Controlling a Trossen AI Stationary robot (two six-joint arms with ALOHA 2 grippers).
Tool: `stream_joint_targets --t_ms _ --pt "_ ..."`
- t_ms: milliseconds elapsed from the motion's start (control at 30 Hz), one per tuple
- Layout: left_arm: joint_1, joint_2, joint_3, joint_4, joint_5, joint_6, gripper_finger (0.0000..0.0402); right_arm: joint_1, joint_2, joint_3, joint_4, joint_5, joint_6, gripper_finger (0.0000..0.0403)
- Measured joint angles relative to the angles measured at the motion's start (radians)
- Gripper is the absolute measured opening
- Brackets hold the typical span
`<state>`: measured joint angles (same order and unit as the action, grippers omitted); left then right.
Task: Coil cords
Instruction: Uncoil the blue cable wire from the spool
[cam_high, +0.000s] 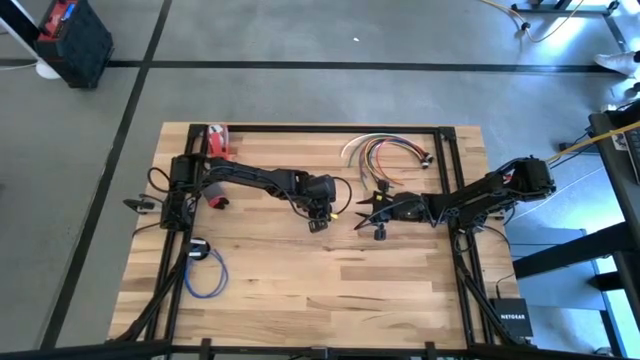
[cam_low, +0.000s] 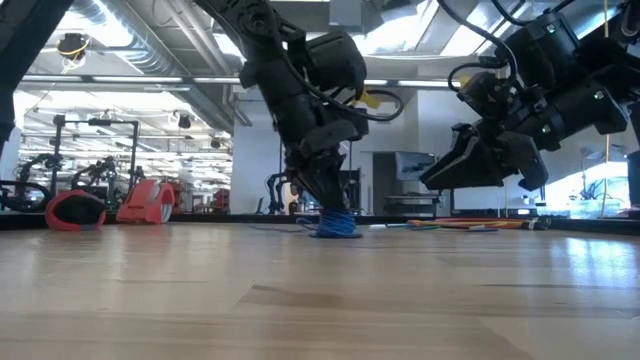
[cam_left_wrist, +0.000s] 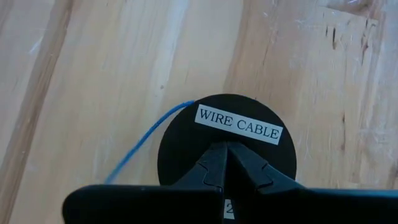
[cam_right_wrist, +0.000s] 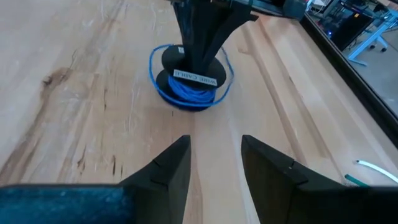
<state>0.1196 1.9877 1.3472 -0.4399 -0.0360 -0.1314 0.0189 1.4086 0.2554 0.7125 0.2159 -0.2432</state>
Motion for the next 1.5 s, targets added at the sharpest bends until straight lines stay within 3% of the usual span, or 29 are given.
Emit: stream_joint_targets --t_ms 100,300,667,1000,1133,1400,1500 --pt "0.000 0.000 -0.001 0.007 0.000 0.000 0.0000 0.000 0.001 0.000 0.000 0.002 0.000 0.0147" --pt "-0.008 0.000 -0.001 0.008 -0.004 0.028 0.0000 0.000 0.001 0.001 0.002 0.144 0.000 0.0147" --pt "-0.009 0.000 -0.001 0.010 -0.002 0.000 0.0000 0.000 0.001 0.001 0.000 0.053 0.054 0.0147" --pt "-0.010 0.000 -0.002 0.010 0.000 0.049 0.0000 0.000 0.004 0.002 0.007 0.055 0.055 0.0147" --pt "-0.011 0.000 -0.002 0.011 0.001 0.105 0.0000 0.000 0.065 0.054 0.021 0.059 0.056 0.0147" --pt "-0.011 0.000 -0.002 0.011 0.001 0.105 0.0000 0.000 0.359 0.230 0.016 0.035 0.083 0.0147" --pt "-0.012 0.000 -0.002 0.009 0.001 0.104 0.0000 0.000 0.413 0.274 -0.022 0.038 0.026 0.0147"
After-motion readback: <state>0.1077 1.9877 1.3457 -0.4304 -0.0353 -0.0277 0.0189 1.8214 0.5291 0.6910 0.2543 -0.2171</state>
